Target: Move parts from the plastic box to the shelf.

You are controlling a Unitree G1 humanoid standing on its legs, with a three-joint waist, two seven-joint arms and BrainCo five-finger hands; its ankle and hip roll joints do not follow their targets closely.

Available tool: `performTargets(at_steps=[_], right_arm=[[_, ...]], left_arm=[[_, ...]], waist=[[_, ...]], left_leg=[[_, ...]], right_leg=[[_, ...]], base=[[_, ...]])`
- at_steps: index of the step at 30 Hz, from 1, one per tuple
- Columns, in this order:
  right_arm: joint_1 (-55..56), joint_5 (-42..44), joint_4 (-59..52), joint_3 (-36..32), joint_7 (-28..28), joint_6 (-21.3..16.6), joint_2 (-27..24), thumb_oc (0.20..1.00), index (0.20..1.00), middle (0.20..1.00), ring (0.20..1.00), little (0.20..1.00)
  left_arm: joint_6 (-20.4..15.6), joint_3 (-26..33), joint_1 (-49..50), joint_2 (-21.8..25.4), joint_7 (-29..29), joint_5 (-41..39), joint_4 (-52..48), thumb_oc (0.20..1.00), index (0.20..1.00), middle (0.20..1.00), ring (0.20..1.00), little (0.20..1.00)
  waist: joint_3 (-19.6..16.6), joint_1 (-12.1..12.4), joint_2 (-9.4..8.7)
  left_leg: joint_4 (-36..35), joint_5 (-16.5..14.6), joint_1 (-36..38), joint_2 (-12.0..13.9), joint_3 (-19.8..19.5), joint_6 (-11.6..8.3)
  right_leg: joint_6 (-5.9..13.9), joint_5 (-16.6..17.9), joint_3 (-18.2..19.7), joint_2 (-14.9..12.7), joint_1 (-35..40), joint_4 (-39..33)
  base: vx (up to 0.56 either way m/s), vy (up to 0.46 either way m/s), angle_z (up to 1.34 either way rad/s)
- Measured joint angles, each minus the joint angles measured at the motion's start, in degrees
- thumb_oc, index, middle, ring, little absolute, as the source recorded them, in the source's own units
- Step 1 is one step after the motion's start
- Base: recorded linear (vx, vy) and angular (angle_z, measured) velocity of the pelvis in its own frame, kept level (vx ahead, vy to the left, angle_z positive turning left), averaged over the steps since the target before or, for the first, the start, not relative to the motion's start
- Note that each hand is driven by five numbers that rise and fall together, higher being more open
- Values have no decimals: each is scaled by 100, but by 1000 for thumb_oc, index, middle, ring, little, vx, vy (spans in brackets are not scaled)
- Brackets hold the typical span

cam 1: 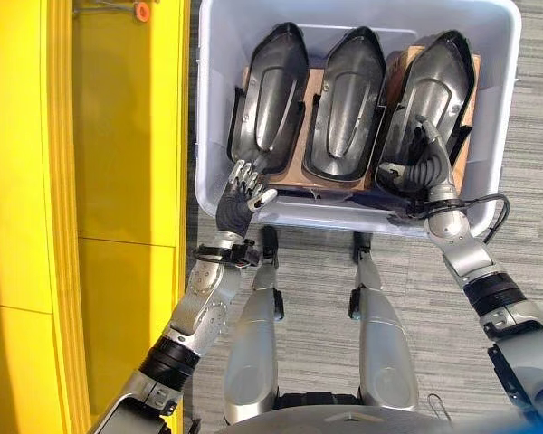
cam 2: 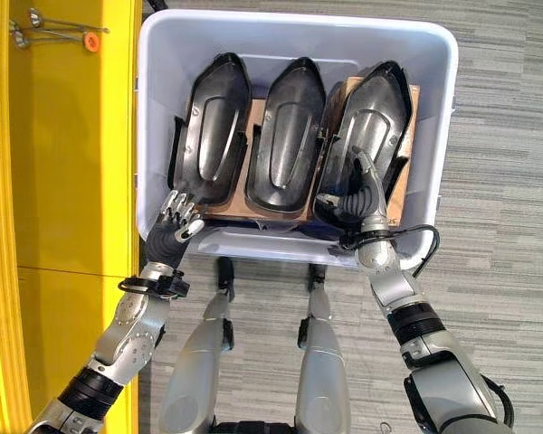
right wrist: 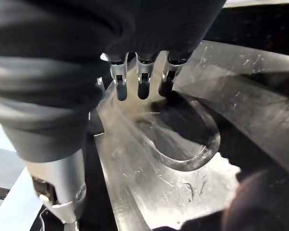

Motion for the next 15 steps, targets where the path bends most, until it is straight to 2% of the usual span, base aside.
performTargets(at_steps=[1,3,9,15], right_arm=[[415,4,-784,-571,-165,-61,-28,1000,1000,1000,1000,1000],[511,11,-1167,-859,-249,-154,-29,1000,1000,1000,1000,1000],[1038,86,-1849,-858,-204,-402,114,1000,1000,1000,1000,1000],[1336,474,-2291,-861,-203,-601,518,1000,1000,1000,1000,1000]], left_arm=[[-16,75,87,13,1,0,-95,1000,1000,1000,1000,1000],[-19,122,97,16,0,0,-95,1000,1000,1000,1000,1000],[-17,114,111,15,-8,1,-107,1000,1000,1000,1000,1000],[-17,152,208,38,0,1,-277,1000,1000,1000,1000,1000]], waist=[[-6,-53,-23],[-15,-178,-86],[-14,-263,-113],[-8,-336,-148]], left_leg=[[-1,0,-3,-3,-2,0],[-1,-1,-1,-3,1,1],[0,-2,-3,15,13,0],[-1,-2,-91,14,36,0]], right_leg=[[0,0,-11,-6,2,0],[0,0,-10,-3,4,0],[-2,1,21,20,-14,0],[-4,7,50,20,-117,1]], base=[[0,0,0],[0,0,0],[3,0,-1],[0,0,0]])
